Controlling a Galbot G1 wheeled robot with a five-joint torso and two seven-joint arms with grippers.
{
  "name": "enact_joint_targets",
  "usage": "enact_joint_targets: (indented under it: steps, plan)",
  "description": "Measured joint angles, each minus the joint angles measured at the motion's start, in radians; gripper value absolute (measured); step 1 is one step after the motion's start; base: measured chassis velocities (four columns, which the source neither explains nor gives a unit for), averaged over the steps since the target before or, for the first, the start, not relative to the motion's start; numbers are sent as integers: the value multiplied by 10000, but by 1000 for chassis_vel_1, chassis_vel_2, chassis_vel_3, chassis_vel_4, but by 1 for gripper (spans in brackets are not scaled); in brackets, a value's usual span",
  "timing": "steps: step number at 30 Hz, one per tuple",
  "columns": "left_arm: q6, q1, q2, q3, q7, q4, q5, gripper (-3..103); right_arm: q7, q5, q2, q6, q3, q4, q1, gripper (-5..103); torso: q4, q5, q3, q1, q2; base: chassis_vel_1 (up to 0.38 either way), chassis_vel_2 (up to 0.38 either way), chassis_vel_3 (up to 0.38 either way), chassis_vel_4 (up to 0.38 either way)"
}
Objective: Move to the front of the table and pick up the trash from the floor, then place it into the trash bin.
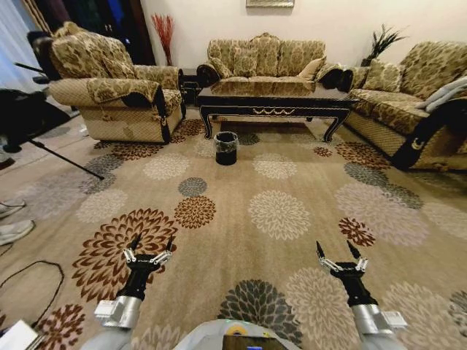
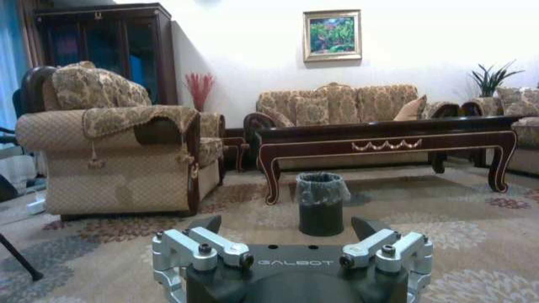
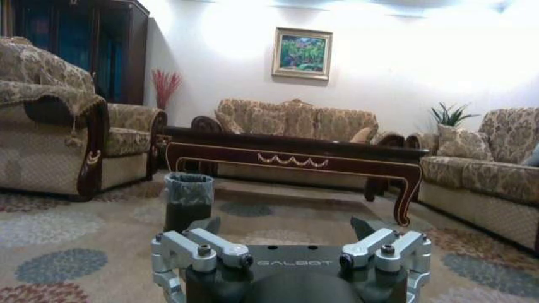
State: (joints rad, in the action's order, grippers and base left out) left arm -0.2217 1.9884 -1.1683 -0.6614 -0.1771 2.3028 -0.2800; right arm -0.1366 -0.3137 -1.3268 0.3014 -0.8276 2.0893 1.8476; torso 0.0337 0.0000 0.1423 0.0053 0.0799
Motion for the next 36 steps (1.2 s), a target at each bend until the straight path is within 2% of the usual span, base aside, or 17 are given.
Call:
enact_joint_targets:
  steps: [17,36]
  plan:
    - [0,0,0,0,0,0,0,100,0,0,0,0,0,0,0,100,0,0,616,137,744,0,0,0,0]
    - [0,0,0,0,0,0,0,100,0,0,0,0,0,0,0,100,0,0,1177,339,1503,0,0,0,0]
